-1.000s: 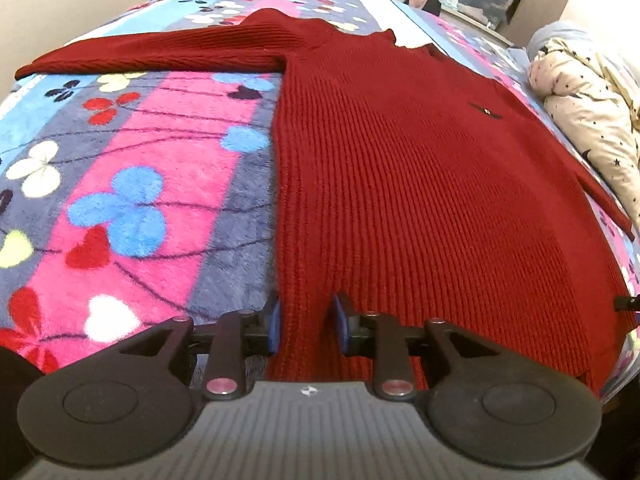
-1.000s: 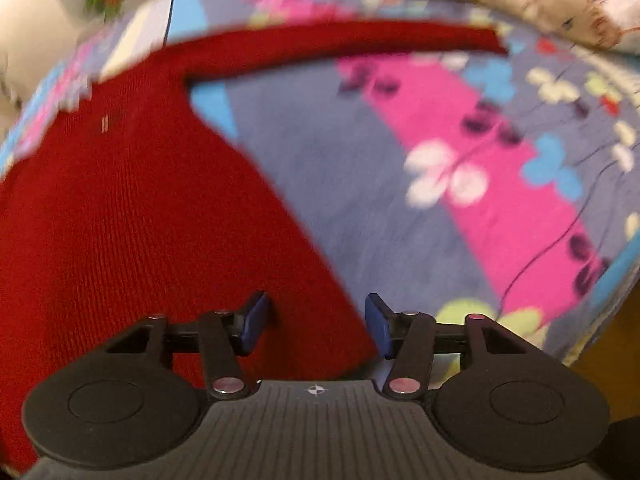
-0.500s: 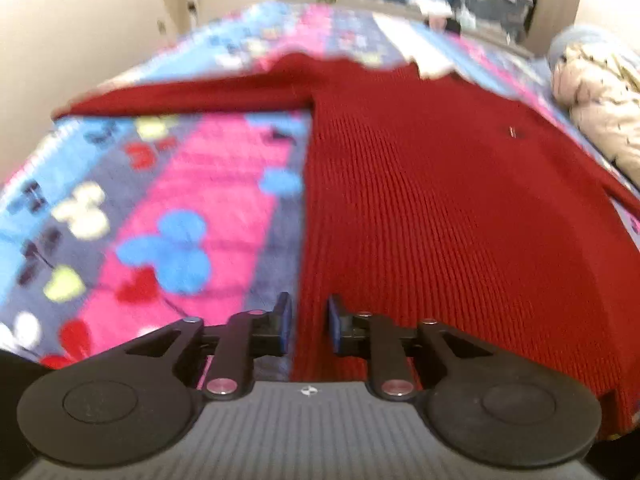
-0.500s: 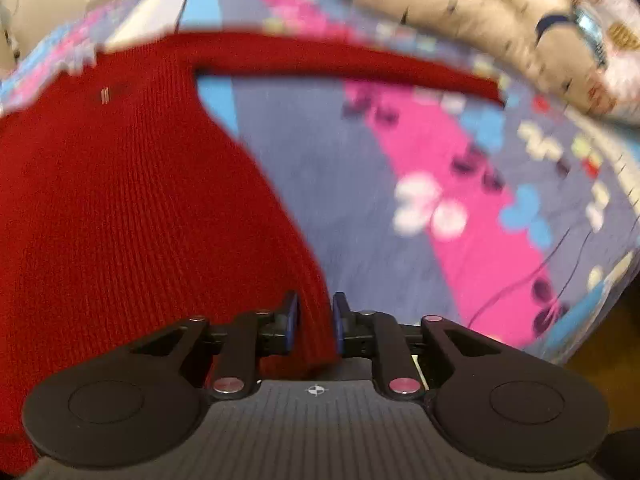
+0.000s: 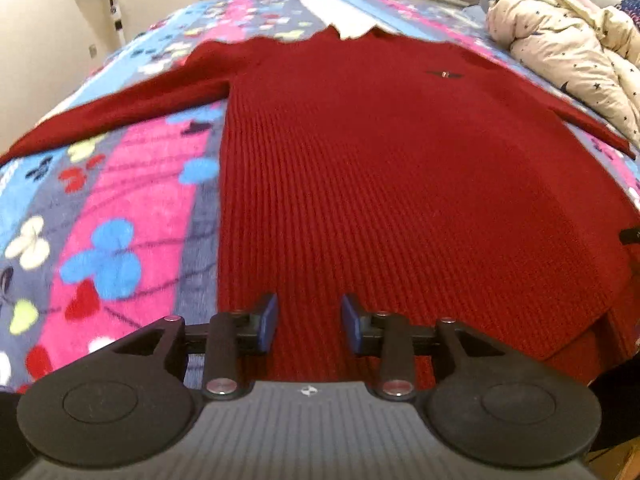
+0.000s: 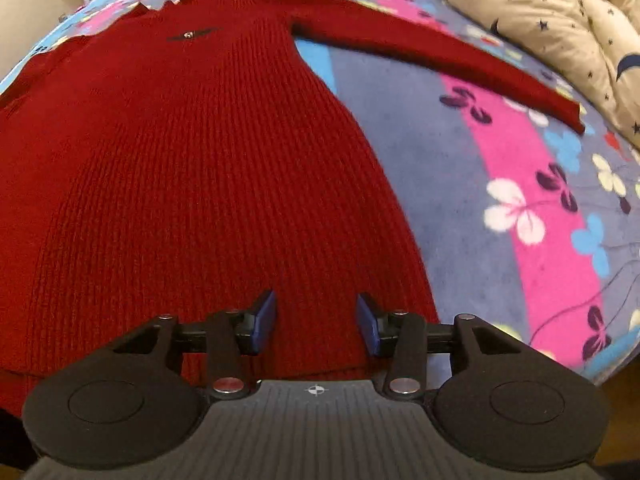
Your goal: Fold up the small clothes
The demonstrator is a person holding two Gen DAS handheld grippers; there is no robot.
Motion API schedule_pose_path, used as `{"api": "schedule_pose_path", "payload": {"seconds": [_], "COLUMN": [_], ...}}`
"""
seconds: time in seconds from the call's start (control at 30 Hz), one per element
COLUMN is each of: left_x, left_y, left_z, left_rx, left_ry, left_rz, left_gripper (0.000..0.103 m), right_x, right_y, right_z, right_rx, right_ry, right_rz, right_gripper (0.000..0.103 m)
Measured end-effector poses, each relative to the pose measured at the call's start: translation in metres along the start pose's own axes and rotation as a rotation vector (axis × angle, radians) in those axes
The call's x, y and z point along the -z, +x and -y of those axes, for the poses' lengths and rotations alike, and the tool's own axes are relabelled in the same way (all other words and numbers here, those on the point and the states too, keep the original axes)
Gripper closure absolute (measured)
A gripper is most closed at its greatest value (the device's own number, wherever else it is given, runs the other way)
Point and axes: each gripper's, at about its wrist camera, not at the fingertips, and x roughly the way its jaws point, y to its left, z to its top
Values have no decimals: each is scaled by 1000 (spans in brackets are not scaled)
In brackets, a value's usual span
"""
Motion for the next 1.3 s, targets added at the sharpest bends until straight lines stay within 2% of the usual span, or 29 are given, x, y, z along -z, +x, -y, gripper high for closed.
{"api": "schedule_pose_path", "payload": {"seconds": [0.1,0.17,0.2,0.23,0.63,0.73,0.87,1.03,1.1,1.17,1.3], "left_x": [-3,-3,-1,0,-1,-3,-10,-29,-42,-62,-107], "left_y": [-5,0,5,7,3,-5,-25,-53,-64,-74,-83], "left_z": [-2,-2,-1,0,-2,0,5,7,8,8,1], "left_rx": [18,12,9,5,30,34,37,28,24,1,-24], "left_ry": [-20,-17,-13,-5,-8,-3,16,38,57,99,147], "left_rz": [38,3,-33,-34,7,45,134,240,270,317,401], "left_gripper": [63,61,59,59,56,56,55,36,35,24,23], "right_x": [-2,0,2,3,-7,-10,-17,-29,-33,-38,-46], "right_y": [-6,2,4,1,-19,-24,-40,-61,-66,-68,-74], "right_z": [2,0,-1,-5,2,5,12,5,0,-6,-16], "right_rx": [-17,11,17,21,-16,-9,-13,-38,-32,-20,-9], "right_ry": [25,9,-4,-13,51,58,123,158,145,129,110], "right_rz": [29,-24,-30,-25,123,183,296,449,494,528,577], "right_gripper": [54,54,54,54,54,54,54,54,54,54,54]}}
